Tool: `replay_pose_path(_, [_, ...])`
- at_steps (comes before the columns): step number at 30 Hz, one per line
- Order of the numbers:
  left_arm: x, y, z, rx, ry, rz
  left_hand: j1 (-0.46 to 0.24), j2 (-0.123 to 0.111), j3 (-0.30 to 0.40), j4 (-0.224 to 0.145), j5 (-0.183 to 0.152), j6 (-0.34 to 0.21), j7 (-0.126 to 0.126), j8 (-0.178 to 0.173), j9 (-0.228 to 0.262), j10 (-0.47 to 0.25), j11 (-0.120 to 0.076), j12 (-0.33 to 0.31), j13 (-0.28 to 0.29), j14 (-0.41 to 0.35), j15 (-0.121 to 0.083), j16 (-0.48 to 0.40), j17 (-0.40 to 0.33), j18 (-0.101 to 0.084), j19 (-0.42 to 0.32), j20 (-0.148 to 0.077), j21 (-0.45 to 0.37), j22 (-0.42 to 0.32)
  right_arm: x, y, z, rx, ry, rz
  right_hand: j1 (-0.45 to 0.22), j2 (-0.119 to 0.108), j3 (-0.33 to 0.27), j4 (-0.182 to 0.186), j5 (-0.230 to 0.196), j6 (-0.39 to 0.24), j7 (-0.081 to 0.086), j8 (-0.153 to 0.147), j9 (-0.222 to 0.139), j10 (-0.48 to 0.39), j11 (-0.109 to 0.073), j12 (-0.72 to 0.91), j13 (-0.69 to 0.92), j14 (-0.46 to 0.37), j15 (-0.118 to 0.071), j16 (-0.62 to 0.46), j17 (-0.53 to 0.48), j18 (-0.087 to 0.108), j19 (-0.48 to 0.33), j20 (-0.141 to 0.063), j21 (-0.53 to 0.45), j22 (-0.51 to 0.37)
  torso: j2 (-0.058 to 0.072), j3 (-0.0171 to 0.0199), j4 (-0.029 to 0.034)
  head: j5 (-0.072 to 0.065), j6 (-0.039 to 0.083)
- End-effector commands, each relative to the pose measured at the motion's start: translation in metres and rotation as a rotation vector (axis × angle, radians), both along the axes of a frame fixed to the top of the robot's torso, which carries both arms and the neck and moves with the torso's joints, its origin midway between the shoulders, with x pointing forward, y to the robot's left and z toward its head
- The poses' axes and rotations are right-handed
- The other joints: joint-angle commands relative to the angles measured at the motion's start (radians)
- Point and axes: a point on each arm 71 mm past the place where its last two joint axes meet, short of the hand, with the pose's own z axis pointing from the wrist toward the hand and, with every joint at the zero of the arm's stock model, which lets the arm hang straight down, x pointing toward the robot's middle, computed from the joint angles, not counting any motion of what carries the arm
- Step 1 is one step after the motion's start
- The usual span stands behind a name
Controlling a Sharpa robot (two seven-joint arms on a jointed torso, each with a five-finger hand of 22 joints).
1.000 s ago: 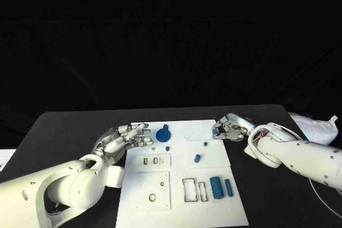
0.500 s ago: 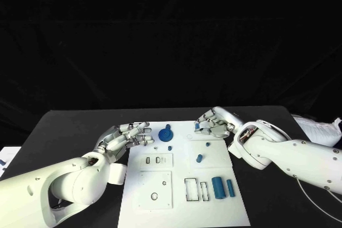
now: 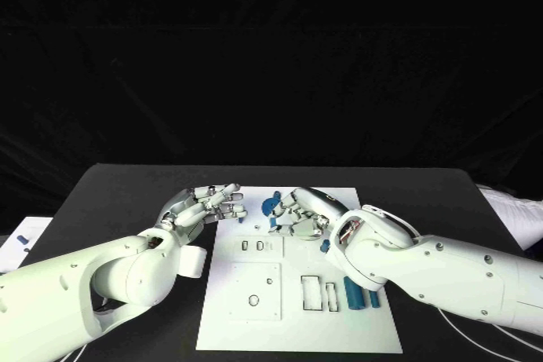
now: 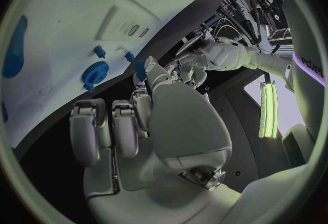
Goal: Assemble the parts on the task board
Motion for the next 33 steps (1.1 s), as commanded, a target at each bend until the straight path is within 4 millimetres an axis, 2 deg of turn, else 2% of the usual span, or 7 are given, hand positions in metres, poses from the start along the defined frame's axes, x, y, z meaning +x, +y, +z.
replay_pose_path(1, [0.000,-0.002,0.001,-0.015,-0.011,-0.013,0.009,0.004,0.000,-0.008,0.006,0.004,0.003,-0.005,-0.001,0.005,0.002,-0.007,-0.001,-0.004,0.002,-0.004,0.002,0.012,0.004,0.003,-0.002,-0.001,-0.002,0.007,-0.008,-0.111,-0.020,-0.011,0.001,0.013,0.005,0.000,0.010,0.028,-0.029,0.004,0.012,0.016,-0.023,-0.004,-0.114,0.106,-0.006,0.004,0.263,-0.016,0.048,-0.007,0.001,0.170,-0.004,-0.0048,0.0050,0.005,-0.009])
replay_pose_path(3, [0.000,-0.002,0.001,-0.015,-0.011,-0.012,0.009,0.004,0.000,-0.008,0.006,0.004,0.003,-0.005,-0.001,0.005,0.002,-0.007,-0.001,-0.004,0.002,-0.004,0.002,0.012,0.004,0.003,-0.002,-0.001,-0.003,0.012,-0.011,-0.129,-0.025,-0.006,0.001,0.013,0.005,0.000,0.010,0.028,-0.029,0.004,0.012,0.016,-0.023,-0.004,-0.114,0.106,-0.006,0.004,0.263,-0.016,0.048,-0.007,0.001,0.170,-0.005,-0.0055,0.0042,0.006,-0.012])
replay_pose_path(13, [-0.001,-0.004,0.001,-0.018,-0.011,-0.018,0.009,0.004,0.000,-0.008,0.006,0.004,0.003,-0.005,-0.001,0.005,0.002,-0.007,-0.001,-0.004,0.002,-0.004,0.002,0.012,0.004,0.003,-0.002,-0.001,-0.008,0.030,-0.027,-0.192,-0.020,0.014,0.000,0.010,0.006,-0.003,0.017,0.026,-0.028,0.003,0.013,0.015,-0.023,-0.006,-0.115,0.106,-0.006,0.004,0.263,-0.015,0.048,-0.007,0.001,0.170,-0.002,-0.0024,0.0049,0.010,-0.019])
replay_pose_path(20, [-0.001,-0.004,0.001,-0.019,-0.010,-0.021,0.009,0.004,0.000,-0.008,0.006,0.004,0.003,-0.005,-0.001,0.005,0.002,-0.007,-0.001,-0.004,0.002,-0.004,0.002,0.012,0.004,0.003,-0.002,-0.001,-0.006,0.030,-0.032,-0.230,-0.017,0.000,-0.002,0.009,0.007,-0.003,0.021,0.026,-0.028,0.003,0.013,0.015,-0.023,-0.005,-0.114,0.106,-0.006,0.004,0.263,-0.015,0.048,-0.007,0.001,0.170,-0.003,-0.0028,0.0047,0.011,-0.023])
replay_pose_path(27, [-0.002,-0.004,0.002,-0.020,-0.010,-0.022,0.009,0.004,0.000,-0.008,0.006,0.004,0.003,-0.005,-0.001,0.005,0.002,-0.007,-0.001,-0.004,0.002,-0.004,0.002,0.012,0.004,0.003,-0.002,-0.001,-0.004,0.029,-0.036,-0.259,-0.011,-0.005,-0.003,0.008,0.006,-0.003,0.023,0.025,-0.028,0.002,0.013,0.016,-0.022,-0.004,-0.113,0.106,-0.005,0.004,0.263,-0.015,0.048,-0.007,0.001,0.169,-0.002,-0.0012,0.0046,0.011,-0.027])
replay_pose_path(33, [-0.002,-0.005,0.002,-0.020,-0.009,-0.022,0.009,0.004,0.000,-0.008,0.006,0.004,0.003,-0.005,-0.001,0.005,0.002,-0.007,-0.001,-0.004,0.002,-0.004,0.002,0.012,0.004,0.003,-0.002,-0.001,-0.003,0.028,-0.038,-0.294,-0.005,0.002,-0.008,0.005,0.005,-0.003,0.025,0.025,-0.027,0.002,0.013,0.015,-0.022,-0.005,-0.114,0.106,-0.005,0.004,0.263,-0.015,0.048,-0.007,0.000,0.169,-0.002,-0.0019,0.0041,0.012,-0.030])
